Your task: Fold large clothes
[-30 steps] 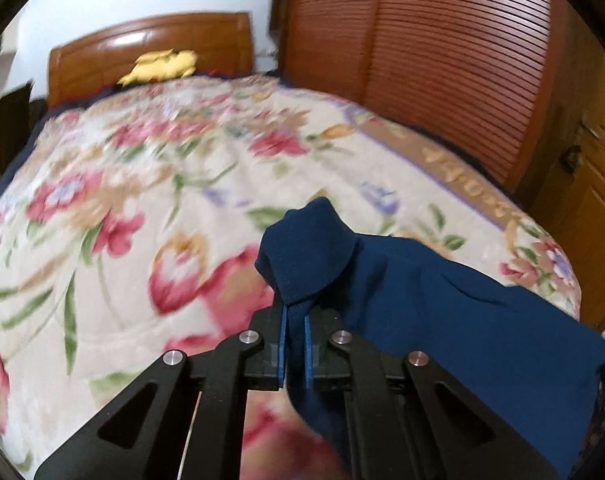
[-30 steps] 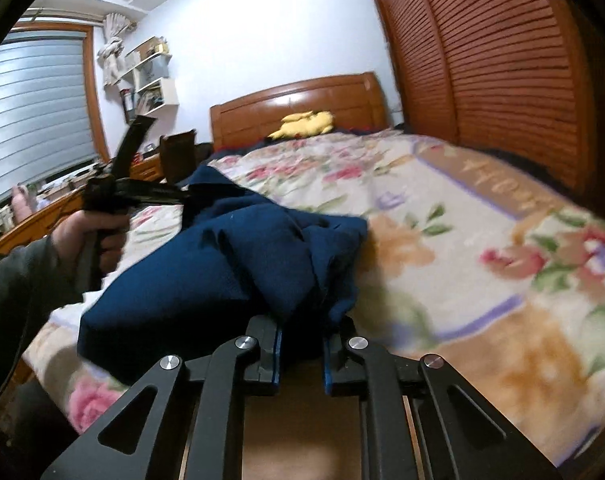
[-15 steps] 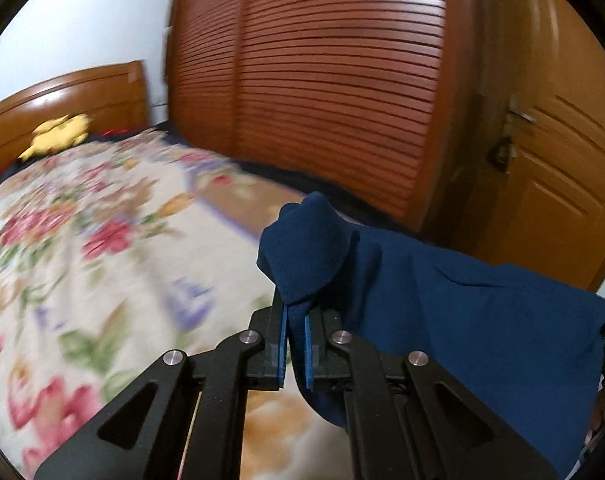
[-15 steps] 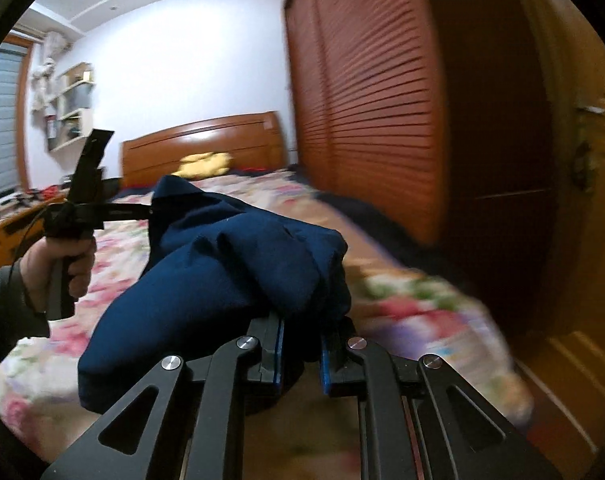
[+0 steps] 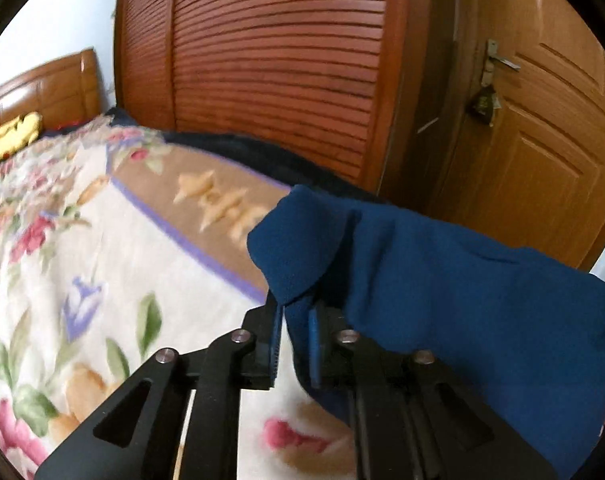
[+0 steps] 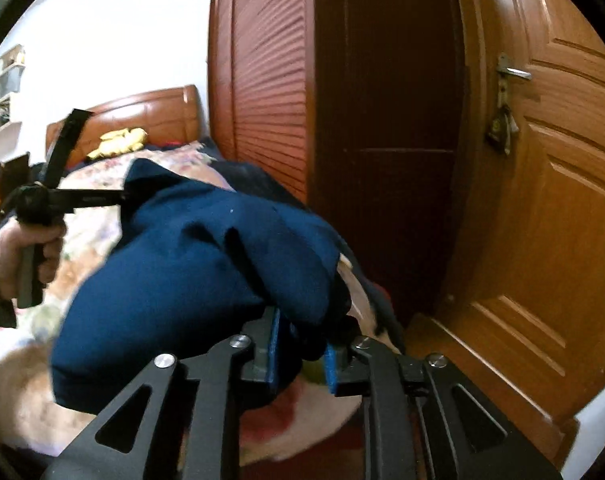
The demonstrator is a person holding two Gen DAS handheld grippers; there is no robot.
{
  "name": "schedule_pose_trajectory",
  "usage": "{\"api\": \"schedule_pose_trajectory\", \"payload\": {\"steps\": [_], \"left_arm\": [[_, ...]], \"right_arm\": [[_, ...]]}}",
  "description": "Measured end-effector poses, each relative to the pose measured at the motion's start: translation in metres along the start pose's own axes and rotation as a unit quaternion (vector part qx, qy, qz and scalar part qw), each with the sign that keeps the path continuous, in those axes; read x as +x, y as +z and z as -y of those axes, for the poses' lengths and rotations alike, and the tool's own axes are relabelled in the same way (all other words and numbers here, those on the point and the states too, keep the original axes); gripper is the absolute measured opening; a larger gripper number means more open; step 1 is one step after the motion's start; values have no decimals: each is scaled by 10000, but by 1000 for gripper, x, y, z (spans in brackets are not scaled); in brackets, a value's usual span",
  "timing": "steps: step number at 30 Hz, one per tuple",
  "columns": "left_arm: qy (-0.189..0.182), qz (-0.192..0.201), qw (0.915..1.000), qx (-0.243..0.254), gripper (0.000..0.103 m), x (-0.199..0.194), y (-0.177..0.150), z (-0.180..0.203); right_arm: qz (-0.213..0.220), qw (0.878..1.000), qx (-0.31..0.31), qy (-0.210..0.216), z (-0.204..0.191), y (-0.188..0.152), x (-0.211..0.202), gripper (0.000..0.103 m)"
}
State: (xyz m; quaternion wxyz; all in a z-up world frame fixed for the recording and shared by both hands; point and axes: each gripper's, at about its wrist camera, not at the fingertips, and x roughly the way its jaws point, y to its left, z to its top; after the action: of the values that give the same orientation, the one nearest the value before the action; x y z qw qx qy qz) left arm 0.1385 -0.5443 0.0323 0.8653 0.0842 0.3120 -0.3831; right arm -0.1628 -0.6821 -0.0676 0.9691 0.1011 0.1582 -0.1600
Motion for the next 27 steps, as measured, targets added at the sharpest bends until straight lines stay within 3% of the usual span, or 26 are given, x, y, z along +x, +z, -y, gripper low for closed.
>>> {"api": "schedule_pose_trajectory", "payload": {"steps": [1, 3, 6, 8, 11, 18, 22, 25, 27], "left_arm": [[39, -77, 10000, 25, 28, -2, -4, -3], [87, -35, 9999, 75, 45, -13, -12, -6], [193, 80, 9996, 198, 46, -36, -25, -9], [192, 93, 9995, 238, 50, -51, -35, -13], [44, 181, 9998, 6, 89, -74, -52, -25], [261, 326, 9991, 7, 89, -129, -92, -40], [461, 312, 9984, -42, 89, -162, -115, -58], [650, 361, 9972, -6, 89, -183, -125, -69], [759, 394, 9963, -5, 89, -199, -133, -79]], "right_arm": [[-74, 10000, 58, -13, 1, 3, 2, 26], [-146, 9997, 150, -90, -1, 17, 2, 43], [31, 9995, 143, -269, -10, 24, -21, 59], [114, 9995, 118, -267, -9, 32, -34, 59], [251, 9996, 86, -95, -14, 47, -50, 60], [126, 9991, -304, 257, -54, 55, -50, 60], [-362, 9975, -549, 247, -64, 34, -15, 60], [-1096, 9928, -474, 121, -55, 21, 33, 59], [-1166, 9926, -304, 171, -50, 23, 42, 59]]}}
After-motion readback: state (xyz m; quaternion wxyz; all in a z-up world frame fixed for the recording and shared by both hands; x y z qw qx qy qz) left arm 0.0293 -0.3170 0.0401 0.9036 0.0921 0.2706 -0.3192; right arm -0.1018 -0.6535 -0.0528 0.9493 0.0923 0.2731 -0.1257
